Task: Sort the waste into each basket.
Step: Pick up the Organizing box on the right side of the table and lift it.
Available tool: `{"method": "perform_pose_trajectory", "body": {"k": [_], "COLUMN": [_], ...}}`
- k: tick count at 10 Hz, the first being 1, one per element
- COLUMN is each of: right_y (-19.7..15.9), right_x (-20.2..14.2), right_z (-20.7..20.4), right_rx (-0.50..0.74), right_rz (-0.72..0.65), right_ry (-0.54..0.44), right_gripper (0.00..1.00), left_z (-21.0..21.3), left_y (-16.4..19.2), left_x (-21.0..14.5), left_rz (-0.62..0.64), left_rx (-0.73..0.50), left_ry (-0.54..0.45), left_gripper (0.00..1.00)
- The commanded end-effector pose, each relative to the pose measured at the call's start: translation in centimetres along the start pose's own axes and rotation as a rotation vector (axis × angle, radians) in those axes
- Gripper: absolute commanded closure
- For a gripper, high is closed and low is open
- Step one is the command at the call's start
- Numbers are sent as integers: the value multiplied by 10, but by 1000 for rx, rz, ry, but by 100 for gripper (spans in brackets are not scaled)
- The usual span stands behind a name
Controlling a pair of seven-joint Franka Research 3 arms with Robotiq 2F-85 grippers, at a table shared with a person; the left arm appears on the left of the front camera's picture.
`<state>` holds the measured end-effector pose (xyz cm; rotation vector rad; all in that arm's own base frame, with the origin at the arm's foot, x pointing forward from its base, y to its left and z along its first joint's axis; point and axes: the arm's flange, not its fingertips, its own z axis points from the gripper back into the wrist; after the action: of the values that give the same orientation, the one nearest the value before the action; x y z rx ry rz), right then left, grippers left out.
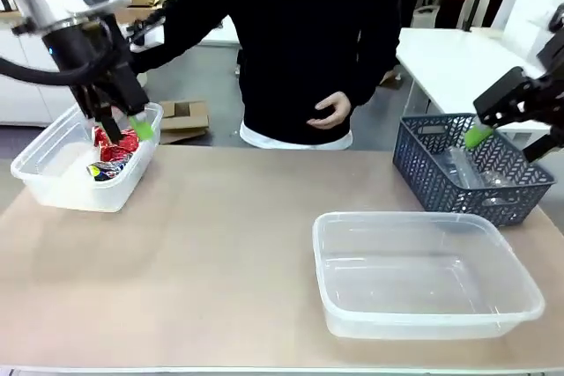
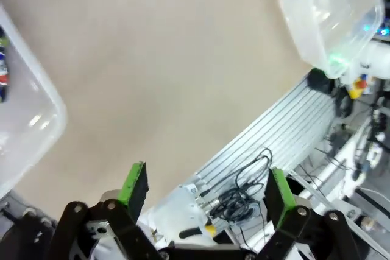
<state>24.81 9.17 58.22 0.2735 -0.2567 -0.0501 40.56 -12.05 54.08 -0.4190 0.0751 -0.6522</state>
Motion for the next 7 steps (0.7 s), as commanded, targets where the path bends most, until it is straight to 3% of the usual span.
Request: {"method": "perform_pose_trajectory", "body": {"k": [1,2,4,5,6,7], "right_y": [3,0,-20,-38,-52,-70], "right_x": [11,0,-2,-2,-5,-10], "right_z": [0,0,6,14,19,15], "right_rx": [17,0,402,592,720,737], "right_rz": [20,0,-15,-122,-214,-252], "right_ry": [-4,0,91,103,127,95], "right_gripper": [0,0,0,0,0,0], "left_z": [10,0,15,23,28,26], "left_y": [1,0,14,25,42,54], "left_x": [7,0,-18,-31,-51,-74], "left_rz": [14,0,-150,-122,-38,-31], "left_rx": [13,0,-333,-521,-695,-794], "left_ry": [7,0,-8,-81,-218,-329], "left_gripper": [0,0,0,0,0,0]}}
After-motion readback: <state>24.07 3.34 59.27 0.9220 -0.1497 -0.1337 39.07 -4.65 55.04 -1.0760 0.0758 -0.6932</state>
